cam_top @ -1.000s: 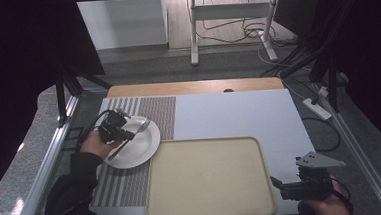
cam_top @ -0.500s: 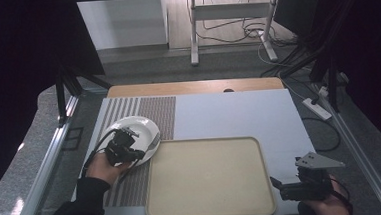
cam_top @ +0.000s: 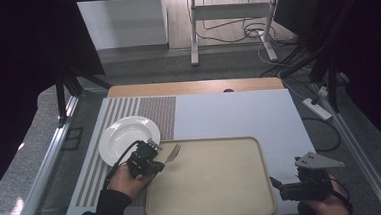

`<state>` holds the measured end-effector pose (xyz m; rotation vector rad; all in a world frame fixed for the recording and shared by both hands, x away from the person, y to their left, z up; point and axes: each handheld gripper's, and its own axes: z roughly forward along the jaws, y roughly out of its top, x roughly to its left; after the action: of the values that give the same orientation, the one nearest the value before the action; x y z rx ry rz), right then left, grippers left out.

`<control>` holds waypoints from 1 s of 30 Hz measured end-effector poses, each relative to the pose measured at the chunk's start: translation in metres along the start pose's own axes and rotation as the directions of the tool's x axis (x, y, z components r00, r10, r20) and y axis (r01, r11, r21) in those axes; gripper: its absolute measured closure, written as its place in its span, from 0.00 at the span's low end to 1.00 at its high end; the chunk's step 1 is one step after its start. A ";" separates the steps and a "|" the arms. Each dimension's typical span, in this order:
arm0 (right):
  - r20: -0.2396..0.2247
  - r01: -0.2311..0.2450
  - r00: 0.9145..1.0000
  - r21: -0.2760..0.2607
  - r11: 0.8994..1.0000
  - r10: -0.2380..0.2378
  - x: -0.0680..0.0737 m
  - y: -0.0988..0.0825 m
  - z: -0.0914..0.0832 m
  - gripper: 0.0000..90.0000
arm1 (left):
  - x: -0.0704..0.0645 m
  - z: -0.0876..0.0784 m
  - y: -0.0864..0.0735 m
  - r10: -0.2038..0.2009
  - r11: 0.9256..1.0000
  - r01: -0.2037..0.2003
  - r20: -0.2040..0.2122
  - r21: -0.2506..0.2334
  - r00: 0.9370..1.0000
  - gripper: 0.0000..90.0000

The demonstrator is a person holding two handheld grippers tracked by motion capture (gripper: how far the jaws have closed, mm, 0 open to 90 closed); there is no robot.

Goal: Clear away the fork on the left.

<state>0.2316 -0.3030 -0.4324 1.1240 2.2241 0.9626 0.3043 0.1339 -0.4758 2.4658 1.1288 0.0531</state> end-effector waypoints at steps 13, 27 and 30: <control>-0.003 0.002 1.000 0.001 1.000 -0.002 0.000 0.000 0.000 0.00 | -0.033 0.044 0.019 0.073 0.993 -0.075 0.018 0.092 0.997 0.94; -0.004 0.007 1.000 -0.001 1.000 -0.007 0.000 0.000 0.000 0.00 | -0.041 0.048 0.027 0.164 0.983 -0.166 0.040 0.083 0.986 0.99; -0.004 0.007 1.000 -0.001 1.000 -0.007 0.000 0.000 0.000 0.00 | -0.036 0.048 0.027 0.154 0.984 -0.155 0.009 0.088 0.988 0.99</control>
<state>0.2315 -0.3027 -0.4326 1.1139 2.2296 0.9639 0.3096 0.0747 -0.5040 2.6275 0.9557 0.0470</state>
